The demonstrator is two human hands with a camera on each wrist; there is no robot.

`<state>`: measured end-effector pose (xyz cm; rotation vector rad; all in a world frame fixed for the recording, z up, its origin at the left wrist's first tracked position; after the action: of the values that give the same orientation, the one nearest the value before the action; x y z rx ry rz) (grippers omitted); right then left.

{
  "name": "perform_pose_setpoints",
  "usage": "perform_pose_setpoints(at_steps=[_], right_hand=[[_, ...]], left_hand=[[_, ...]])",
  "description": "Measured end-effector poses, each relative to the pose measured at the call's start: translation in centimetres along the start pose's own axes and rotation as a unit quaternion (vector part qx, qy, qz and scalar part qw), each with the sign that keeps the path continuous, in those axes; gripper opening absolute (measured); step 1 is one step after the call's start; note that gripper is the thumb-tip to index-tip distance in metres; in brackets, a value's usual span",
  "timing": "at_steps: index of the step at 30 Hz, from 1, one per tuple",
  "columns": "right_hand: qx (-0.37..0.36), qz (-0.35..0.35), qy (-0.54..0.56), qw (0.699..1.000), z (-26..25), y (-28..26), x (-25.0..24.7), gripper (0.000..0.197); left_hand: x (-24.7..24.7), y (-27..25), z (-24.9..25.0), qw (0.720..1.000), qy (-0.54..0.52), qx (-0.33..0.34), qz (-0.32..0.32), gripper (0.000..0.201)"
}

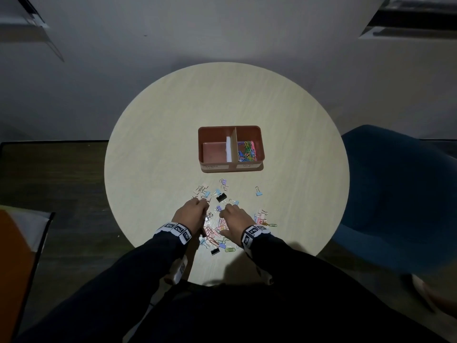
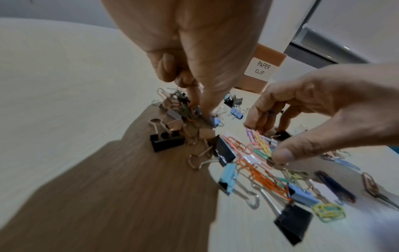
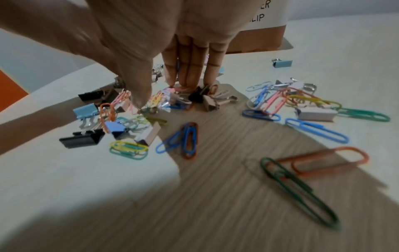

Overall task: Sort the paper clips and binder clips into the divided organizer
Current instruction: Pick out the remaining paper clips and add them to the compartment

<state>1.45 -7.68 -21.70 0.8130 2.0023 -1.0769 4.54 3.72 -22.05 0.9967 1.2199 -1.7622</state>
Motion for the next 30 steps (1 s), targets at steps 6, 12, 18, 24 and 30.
perform_pose_setpoints(at_steps=[6, 12, 18, 24, 30], right_hand=[[0.008, -0.005, -0.016, 1.000, -1.0, 0.1, 0.5, 0.061], [0.027, -0.029, 0.004, 0.999, -1.5, 0.7, 1.1, 0.034], [0.034, -0.040, 0.016, 0.998, -1.2, 0.3, 1.7, 0.023], [0.140, 0.011, 0.183, 0.973, 2.1, -0.5, 0.5, 0.023], [0.230, 0.097, 0.443, 0.861, 4.9, -2.8, -0.2, 0.021]], left_hand=[[0.5, -1.5, 0.9, 1.000, -0.007, 0.027, -0.004, 0.011], [3.1, -3.3, 1.7, 0.993, 0.027, 0.086, -0.070, 0.023], [2.2, -3.4, 0.2, 0.998, 0.019, 0.060, -0.030, 0.016], [1.6, -3.9, 1.0, 0.996, -0.008, 0.078, -0.038, 0.021], [2.9, -4.7, 3.5, 0.985, 0.057, 0.147, -0.073, 0.024]])
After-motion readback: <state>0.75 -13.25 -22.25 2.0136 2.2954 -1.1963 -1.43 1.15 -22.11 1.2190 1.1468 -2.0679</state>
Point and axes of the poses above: each hand's wrist, its own y-axis towards the middle knuckle, its own x-axis out of the palm, z = x × y, the point moved 10 cm from there along y, towards the middle knuckle, and after that the axes turned 5 degrees about y, right-handed, at the moved point
